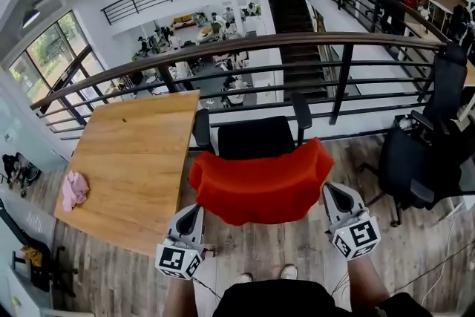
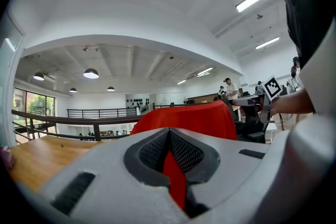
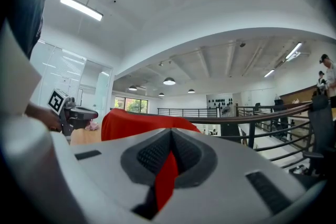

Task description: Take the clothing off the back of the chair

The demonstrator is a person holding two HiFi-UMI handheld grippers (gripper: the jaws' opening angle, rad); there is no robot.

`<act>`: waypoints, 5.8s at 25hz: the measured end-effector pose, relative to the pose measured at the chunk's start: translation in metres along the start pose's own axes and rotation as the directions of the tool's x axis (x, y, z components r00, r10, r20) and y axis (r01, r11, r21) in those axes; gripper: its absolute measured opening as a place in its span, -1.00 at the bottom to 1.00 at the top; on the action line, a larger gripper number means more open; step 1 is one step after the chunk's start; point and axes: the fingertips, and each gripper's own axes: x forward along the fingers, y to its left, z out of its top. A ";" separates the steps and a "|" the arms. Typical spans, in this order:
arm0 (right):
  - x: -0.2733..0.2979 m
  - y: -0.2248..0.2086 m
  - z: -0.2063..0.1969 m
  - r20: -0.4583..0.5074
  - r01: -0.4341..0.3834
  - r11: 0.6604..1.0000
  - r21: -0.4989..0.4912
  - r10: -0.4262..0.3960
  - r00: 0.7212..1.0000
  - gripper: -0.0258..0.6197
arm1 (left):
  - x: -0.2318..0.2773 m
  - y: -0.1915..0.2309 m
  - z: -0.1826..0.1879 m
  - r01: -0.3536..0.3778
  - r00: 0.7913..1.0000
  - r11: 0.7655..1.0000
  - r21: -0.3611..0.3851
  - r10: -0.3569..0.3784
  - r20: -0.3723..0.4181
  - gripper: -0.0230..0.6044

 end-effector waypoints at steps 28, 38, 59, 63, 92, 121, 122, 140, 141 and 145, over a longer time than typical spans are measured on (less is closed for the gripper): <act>0.111 -0.063 -0.067 -0.268 -0.156 0.979 -0.131 0.116 0.956 -0.06 | 0.108 0.080 -0.056 0.147 0.971 0.989 0.024 -0.139 -0.196 0.20; 0.126 -0.047 -0.065 -0.247 -0.222 0.967 -0.125 0.186 0.951 -0.18 | 0.132 0.065 -0.054 0.195 0.966 0.980 -0.034 -0.198 -0.164 -0.14; 0.089 -0.055 -0.043 -0.112 0.001 0.991 -0.133 -0.016 0.994 -0.85 | 0.109 0.067 -0.037 0.097 0.991 0.995 0.006 -0.096 -0.091 -0.83; 0.079 -0.060 -0.020 -0.056 0.036 0.988 -0.152 -0.045 0.997 -0.85 | 0.098 0.070 -0.020 0.060 0.997 0.998 0.019 -0.059 -0.056 -0.83; -0.069 -0.004 0.104 0.255 0.010 0.970 -0.244 0.054 0.966 -0.85 | -0.032 -0.012 0.102 -0.124 0.972 0.990 0.062 0.108 0.210 -0.84; -0.157 0.091 0.024 0.086 0.072 0.987 -0.146 -0.060 0.994 -0.85 | -0.135 -0.066 -0.001 0.030 0.997 0.997 -0.066 -0.026 0.071 -0.83; -0.159 0.092 0.024 0.082 0.075 0.986 -0.147 -0.063 0.995 -0.85 | -0.136 -0.066 -0.001 0.035 0.997 0.997 -0.065 -0.031 0.071 -0.83; -0.168 0.106 0.027 0.083 0.067 0.979 -0.192 -0.052 0.995 -0.86 | -0.146 -0.076 0.004 0.057 0.995 0.997 -0.050 -0.052 0.088 -0.83; -0.168 0.106 0.027 0.084 0.067 0.979 -0.192 -0.052 0.995 -0.86 | -0.146 -0.077 0.005 0.056 0.995 0.997 -0.052 -0.051 0.088 -0.83; -0.167 0.107 0.027 0.092 0.070 0.980 -0.189 -0.053 0.994 -0.86 | -0.146 -0.075 0.002 0.049 0.995 0.997 -0.060 -0.044 0.091 -0.83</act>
